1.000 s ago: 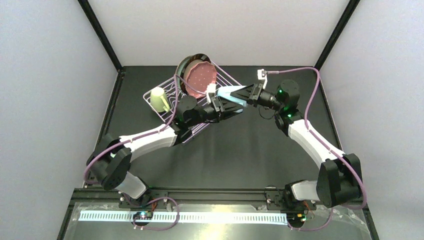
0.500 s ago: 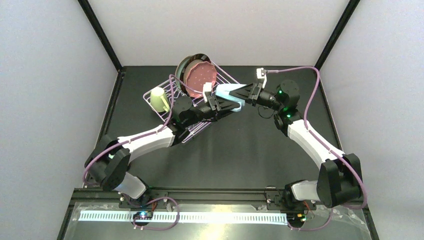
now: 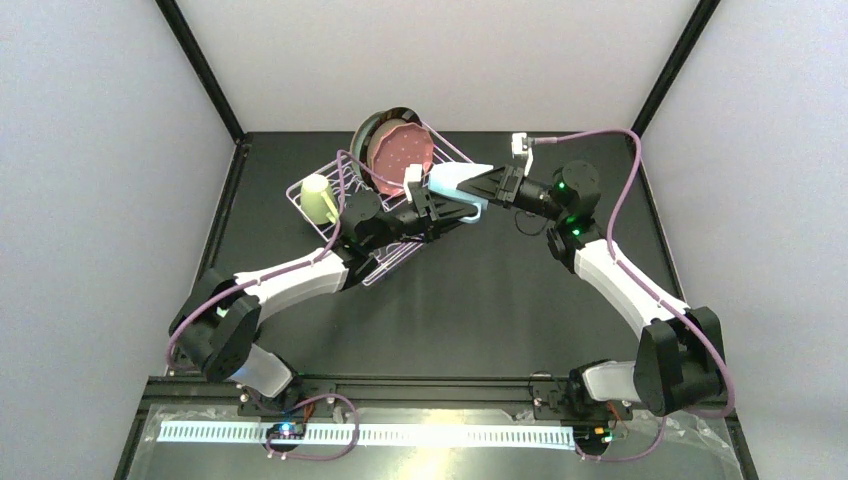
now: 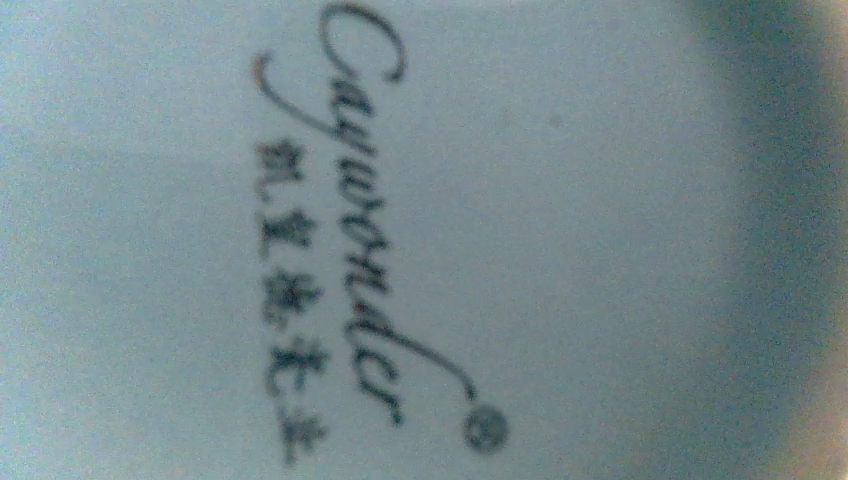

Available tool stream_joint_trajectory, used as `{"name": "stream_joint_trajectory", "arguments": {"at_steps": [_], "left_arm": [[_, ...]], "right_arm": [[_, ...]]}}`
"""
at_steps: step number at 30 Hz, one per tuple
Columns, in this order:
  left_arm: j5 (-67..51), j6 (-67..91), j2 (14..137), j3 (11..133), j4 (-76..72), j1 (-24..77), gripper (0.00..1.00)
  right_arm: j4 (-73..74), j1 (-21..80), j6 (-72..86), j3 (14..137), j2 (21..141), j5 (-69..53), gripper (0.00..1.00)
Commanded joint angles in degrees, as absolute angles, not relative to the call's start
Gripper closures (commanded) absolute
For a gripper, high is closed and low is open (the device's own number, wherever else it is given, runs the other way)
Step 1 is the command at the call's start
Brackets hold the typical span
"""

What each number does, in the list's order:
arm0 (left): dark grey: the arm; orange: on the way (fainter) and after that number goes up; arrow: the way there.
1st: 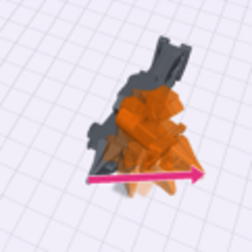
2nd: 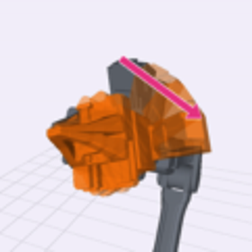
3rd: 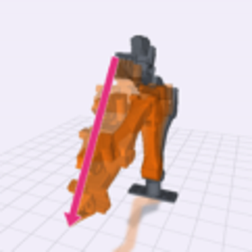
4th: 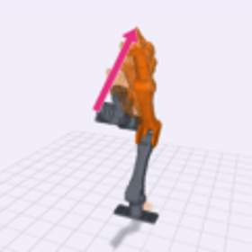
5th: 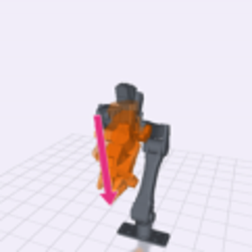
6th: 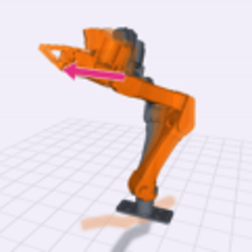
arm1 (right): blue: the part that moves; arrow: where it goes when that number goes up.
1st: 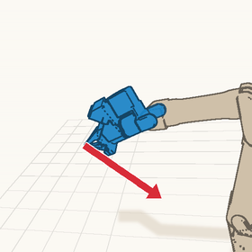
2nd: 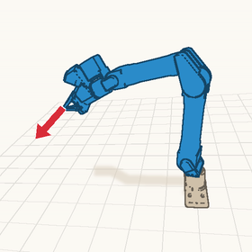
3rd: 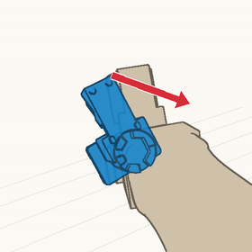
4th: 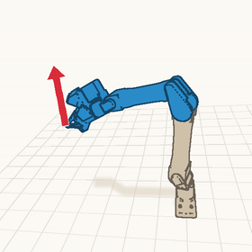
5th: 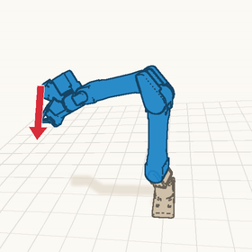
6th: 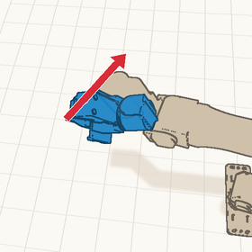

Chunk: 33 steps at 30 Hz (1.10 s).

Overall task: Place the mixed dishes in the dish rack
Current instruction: Pass from the right arm to the left

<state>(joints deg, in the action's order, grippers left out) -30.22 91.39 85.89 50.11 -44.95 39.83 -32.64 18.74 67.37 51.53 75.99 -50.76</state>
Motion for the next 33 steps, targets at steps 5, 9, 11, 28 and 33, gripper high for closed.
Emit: {"name": "stream_joint_trajectory", "arguments": {"at_steps": [5, 9, 11, 28, 33], "left_arm": [[-28.2, 84.9, 86.1, 52.5, -51.5, 39.4, 0.99], [-27.1, 84.6, 85.5, 51.9, -51.3, 39.4, 0.99], [-26.4, 84.5, 85.0, 51.4, -51.3, 39.4, 0.99], [-20.2, 85.2, 78.8, 45.4, -49.9, 36.0, 0.99], [-19.4, 83.7, 76.5, 44.8, -46.3, 34.8, 0.99]], "right_arm": [[-24.8, 22.0, 68.8, 52.7, 76.3, -55.7, 0.92], [-21.6, 22.0, 66.5, 54.3, 76.3, -55.2, 0.73], [-19.8, 22.0, 65.1, 55.2, 76.4, -54.9, 0.61], [-5.4, 20.0, 55.6, 58.7, 73.2, -51.7, 0.42], [0.6, 18.7, 52.2, 60.2, 71.9, -49.8, 0.42]]}}
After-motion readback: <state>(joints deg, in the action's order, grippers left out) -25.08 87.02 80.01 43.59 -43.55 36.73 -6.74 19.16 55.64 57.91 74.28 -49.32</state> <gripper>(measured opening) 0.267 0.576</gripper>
